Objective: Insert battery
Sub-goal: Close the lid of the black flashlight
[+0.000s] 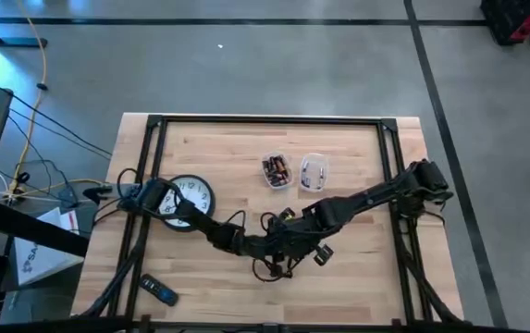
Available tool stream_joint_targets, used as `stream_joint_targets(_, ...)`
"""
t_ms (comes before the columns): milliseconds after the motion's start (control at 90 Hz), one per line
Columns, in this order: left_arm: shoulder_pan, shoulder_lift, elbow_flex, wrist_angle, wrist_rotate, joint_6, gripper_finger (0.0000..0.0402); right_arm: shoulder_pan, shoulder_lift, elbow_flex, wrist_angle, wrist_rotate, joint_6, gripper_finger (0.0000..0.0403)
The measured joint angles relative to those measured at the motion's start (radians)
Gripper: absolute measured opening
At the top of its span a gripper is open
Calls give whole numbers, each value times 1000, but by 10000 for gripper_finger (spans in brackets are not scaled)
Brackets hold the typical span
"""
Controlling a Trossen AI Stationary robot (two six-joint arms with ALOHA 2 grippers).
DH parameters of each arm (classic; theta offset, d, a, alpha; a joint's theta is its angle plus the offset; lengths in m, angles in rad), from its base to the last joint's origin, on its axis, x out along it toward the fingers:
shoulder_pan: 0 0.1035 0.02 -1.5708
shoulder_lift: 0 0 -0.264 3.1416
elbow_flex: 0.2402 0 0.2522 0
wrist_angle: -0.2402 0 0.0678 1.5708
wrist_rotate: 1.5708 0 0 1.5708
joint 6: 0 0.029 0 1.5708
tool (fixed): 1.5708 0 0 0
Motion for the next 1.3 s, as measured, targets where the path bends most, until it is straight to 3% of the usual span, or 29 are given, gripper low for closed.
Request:
stream_joint_targets(267,0,0,0,0,0,0,99,0,7,-2,-3,-8,184,77)
stream_joint_targets(567,0,0,0,0,0,-1,99,1,9,-3,3,-8,539,77)
stream_joint_targets(667,0,0,0,0,0,-6,99,1,9,-4,4,-7,711,76)
stream_joint_targets(1078,0,0,0,0,-16,-18,99,18,10,-6,5,94,1687,76)
stream_joint_targets(1300,0,0,0,0,-18,-22,99,44,10,-6,8,147,1905,79)
